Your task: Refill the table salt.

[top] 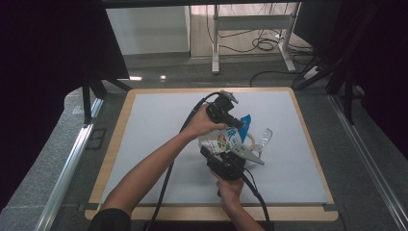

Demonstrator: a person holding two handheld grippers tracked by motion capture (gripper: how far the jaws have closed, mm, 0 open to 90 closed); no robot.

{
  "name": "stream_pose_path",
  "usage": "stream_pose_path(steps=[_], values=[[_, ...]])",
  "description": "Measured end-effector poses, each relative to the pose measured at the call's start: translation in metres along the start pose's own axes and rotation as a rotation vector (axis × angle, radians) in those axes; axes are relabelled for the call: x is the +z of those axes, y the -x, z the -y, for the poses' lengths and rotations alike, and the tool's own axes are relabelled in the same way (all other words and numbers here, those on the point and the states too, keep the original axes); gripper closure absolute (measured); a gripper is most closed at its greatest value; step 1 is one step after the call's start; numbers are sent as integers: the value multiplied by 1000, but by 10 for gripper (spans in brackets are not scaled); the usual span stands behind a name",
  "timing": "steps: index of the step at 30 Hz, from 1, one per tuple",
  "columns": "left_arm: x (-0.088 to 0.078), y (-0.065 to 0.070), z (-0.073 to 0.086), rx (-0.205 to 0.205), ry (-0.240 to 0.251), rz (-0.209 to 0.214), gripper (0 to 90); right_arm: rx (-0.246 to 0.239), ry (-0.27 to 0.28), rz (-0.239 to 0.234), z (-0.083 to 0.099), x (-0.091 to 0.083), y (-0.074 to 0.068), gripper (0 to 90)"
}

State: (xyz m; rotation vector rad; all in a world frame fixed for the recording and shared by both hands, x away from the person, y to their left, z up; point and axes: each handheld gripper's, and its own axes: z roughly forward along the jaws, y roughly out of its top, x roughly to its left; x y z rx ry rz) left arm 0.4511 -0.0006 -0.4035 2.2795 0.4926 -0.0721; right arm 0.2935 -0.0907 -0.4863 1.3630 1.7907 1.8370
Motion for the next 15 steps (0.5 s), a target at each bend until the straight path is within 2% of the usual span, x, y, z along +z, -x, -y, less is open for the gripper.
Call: stream_pose_path(steps=[15], values=[[-1, 0, -1, -2, 2, 5, 895, 0, 11, 17, -2, 2, -4, 577]])
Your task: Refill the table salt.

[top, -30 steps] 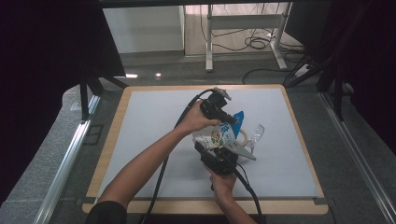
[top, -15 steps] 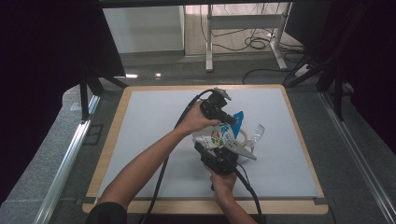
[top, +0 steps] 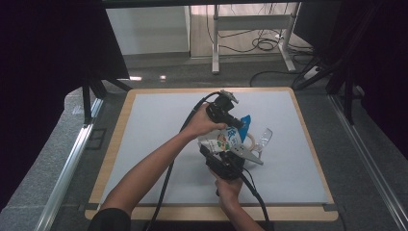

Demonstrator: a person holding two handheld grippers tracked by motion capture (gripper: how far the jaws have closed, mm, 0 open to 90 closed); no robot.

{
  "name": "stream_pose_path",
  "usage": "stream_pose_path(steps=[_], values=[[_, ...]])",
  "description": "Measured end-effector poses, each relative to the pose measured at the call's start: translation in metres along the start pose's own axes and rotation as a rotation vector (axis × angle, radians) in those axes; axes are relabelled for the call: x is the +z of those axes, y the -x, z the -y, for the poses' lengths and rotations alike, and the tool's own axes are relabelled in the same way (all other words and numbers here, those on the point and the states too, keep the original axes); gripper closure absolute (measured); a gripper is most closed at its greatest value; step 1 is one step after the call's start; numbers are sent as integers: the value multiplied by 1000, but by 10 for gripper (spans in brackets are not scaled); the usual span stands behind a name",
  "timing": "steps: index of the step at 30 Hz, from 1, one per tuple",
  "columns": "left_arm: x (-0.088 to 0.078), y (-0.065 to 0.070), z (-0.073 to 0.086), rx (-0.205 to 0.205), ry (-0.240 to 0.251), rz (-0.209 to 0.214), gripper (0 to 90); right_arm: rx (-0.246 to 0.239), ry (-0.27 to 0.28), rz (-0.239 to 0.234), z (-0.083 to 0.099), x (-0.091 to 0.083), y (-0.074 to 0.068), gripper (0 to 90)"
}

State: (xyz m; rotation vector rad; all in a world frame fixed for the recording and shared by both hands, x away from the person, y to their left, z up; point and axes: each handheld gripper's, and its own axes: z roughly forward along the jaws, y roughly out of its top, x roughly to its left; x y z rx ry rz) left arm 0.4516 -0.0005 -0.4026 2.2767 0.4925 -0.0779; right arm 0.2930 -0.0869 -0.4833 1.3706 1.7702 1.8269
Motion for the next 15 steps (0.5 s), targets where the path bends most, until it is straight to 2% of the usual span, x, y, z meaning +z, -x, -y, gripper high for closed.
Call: stream_pose_path(steps=[15], values=[[0, 1, -2, 8, -8, -3, 895, 9, 5, -2, -1, 1, -1, 581]])
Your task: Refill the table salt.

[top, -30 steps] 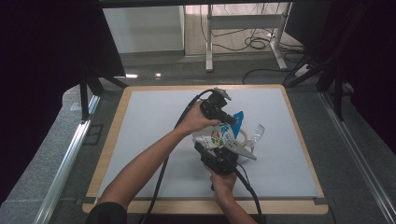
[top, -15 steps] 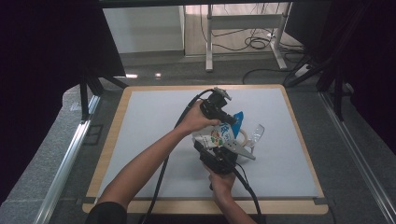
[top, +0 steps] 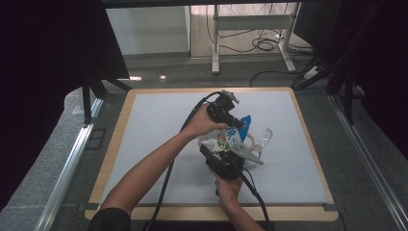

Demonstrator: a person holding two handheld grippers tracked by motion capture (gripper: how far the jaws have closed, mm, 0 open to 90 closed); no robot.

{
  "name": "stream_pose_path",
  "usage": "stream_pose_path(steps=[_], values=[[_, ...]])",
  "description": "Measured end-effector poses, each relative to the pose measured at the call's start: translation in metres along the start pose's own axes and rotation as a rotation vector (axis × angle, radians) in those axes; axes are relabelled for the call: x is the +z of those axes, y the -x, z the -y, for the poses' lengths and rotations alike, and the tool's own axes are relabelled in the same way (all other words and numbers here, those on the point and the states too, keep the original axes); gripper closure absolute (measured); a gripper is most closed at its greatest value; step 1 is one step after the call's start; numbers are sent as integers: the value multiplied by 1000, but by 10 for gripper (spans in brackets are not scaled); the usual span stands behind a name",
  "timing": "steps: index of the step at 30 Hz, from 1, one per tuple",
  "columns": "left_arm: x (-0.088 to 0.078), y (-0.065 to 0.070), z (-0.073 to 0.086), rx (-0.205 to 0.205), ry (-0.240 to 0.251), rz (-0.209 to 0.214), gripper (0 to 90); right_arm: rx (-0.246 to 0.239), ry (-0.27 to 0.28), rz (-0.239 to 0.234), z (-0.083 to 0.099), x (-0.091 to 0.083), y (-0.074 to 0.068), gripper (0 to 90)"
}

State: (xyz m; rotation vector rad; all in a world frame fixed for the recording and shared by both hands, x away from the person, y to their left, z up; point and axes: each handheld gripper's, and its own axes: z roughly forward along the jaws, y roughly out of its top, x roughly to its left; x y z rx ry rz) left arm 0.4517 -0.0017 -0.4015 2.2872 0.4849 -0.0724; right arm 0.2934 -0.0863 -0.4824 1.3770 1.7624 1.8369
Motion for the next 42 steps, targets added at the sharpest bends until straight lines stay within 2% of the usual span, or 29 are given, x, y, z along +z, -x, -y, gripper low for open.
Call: stream_pose_path(steps=[21, 42], values=[[-4, -1, 1, 0, -10, -11, 895, 18, 9, -18, 1, 4, -2, 586], [-2, 1, 0, 4, -18, -13, 894, 26, 10, -15, 0, 3, -2, 588]])
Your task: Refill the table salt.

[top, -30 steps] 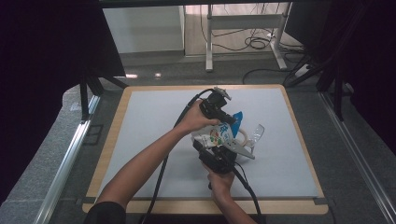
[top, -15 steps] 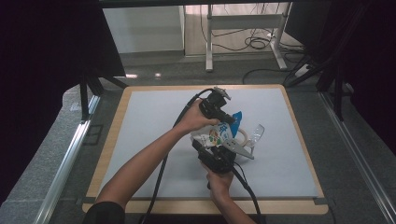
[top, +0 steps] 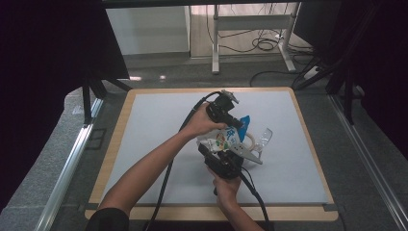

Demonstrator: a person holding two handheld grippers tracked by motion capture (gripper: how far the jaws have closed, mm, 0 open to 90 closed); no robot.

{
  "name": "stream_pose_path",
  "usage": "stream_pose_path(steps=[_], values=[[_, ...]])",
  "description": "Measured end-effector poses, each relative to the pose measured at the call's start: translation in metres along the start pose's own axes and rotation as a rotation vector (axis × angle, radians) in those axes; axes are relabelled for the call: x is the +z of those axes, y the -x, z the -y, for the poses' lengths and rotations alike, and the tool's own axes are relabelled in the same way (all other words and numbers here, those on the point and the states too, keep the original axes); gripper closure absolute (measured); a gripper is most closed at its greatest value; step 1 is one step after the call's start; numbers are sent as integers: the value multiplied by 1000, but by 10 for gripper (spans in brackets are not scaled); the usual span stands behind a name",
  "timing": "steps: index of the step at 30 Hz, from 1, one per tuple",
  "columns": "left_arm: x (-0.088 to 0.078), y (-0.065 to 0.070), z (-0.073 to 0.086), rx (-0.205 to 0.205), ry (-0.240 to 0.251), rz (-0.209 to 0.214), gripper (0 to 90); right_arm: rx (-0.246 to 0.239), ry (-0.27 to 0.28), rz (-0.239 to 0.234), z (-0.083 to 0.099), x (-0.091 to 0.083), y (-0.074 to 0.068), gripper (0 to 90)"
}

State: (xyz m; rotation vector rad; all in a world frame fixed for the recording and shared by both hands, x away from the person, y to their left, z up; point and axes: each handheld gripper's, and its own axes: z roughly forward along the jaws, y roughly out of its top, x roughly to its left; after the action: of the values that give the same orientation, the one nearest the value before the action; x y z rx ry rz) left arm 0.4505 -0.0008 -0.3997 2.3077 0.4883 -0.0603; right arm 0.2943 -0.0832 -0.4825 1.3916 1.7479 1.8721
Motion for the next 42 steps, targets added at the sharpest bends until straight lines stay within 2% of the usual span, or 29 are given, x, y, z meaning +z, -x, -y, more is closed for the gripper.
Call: stream_pose_path(steps=[27, 37, 42], values=[[2, -1, 2, -7, 18, 3, 894, -21, -11, 5, 0, 0, 2, 589], [3, -1, 6, -1, 48, 8, 895, -54, -19, 7, 6, -2, 7, 588], [4, 2, 10, -4, 72, 12, 894, -88, -16, 14, 11, -5, 10, 582]])
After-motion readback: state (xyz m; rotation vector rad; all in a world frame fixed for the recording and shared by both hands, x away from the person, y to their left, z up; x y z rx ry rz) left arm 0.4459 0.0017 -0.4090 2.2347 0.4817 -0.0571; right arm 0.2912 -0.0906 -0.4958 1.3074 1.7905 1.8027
